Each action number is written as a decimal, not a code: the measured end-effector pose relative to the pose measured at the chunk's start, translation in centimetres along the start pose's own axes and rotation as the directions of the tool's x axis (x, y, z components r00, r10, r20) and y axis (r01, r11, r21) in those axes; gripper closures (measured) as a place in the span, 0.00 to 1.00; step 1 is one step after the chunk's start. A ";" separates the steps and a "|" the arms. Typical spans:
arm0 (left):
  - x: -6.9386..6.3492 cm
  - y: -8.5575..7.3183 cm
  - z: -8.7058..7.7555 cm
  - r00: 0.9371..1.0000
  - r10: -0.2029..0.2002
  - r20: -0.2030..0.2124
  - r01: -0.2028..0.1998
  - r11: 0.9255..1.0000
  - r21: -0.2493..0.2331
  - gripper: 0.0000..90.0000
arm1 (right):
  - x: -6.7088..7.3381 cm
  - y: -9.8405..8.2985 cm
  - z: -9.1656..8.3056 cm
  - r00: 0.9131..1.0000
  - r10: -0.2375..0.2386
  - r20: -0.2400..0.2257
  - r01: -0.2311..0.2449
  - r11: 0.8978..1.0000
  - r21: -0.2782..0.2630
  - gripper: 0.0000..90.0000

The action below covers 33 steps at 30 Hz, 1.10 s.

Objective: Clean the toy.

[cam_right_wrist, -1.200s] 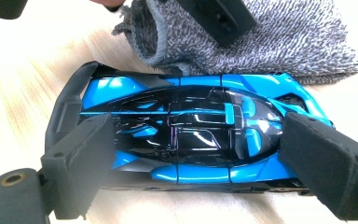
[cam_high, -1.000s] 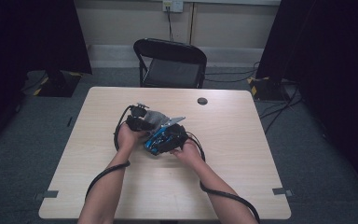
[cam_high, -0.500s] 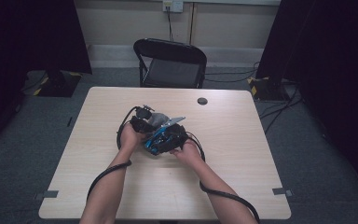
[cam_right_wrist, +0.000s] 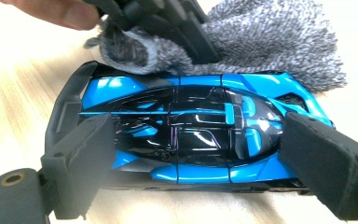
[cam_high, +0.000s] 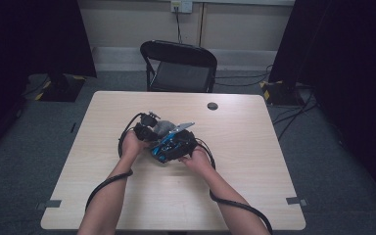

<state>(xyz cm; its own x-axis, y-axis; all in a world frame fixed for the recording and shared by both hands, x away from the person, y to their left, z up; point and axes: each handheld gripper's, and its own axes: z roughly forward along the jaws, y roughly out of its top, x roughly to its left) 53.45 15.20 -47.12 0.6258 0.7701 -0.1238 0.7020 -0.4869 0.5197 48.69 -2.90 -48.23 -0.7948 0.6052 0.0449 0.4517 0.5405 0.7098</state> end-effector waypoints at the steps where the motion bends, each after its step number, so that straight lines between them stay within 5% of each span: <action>1: 0.0 -0.1 -0.1 1.000 -0.003 0.001 0.003 1.000 0.000 0.86 | 0.0 0.0 0.0 1.000 0.000 0.000 0.000 1.000 -0.001 0.11; 33: 0.5 -5.0 -3.6 0.999 0.005 0.042 -0.006 1.000 0.019 0.86 | 0.0 0.0 0.0 1.000 0.002 0.003 -0.002 1.000 0.000 0.11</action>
<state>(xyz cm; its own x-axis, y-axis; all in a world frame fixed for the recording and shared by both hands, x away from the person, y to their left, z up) 49.00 19.50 -46.71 0.6430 0.7496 -0.1570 0.7049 -0.4991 0.5039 48.65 -2.87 -48.23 -0.7926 0.6081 0.0444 0.4534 0.5391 0.7098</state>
